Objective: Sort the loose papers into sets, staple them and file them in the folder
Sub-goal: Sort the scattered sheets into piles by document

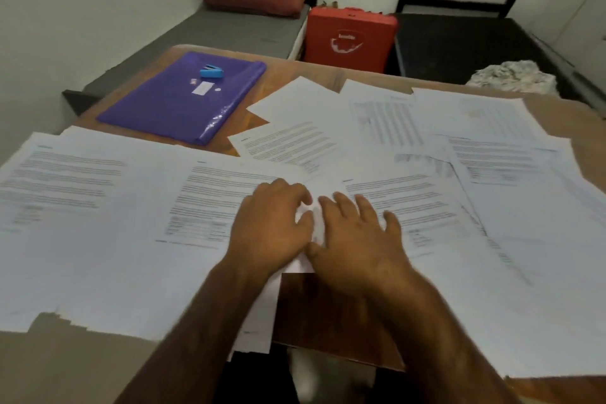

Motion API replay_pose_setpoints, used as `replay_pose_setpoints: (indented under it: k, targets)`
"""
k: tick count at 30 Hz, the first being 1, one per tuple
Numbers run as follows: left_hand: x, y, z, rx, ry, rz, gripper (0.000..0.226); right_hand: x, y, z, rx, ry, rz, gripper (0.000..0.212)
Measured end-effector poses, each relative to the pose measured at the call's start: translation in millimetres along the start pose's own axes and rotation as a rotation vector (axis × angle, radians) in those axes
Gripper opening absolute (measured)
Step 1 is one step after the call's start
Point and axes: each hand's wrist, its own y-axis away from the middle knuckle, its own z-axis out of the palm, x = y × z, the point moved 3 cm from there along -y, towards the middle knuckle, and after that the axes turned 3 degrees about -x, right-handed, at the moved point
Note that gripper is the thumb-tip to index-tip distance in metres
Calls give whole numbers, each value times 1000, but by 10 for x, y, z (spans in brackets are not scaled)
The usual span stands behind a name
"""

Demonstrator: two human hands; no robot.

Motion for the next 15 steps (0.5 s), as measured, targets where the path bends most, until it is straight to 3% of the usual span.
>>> replay_pose_setpoints:
  k: [4, 8, 15]
  targets:
    - [511, -200, 427, -46, -87, 79, 50, 746, 3, 16, -60, 30, 277, 82]
    - [651, -305, 726, -115, -349, -11, 71, 1033, 15, 181, -142, -19, 324, 84]
    - [776, -187, 801, -33, -222, 18, 50, 1018, -61, 298, -145, 8, 327, 83]
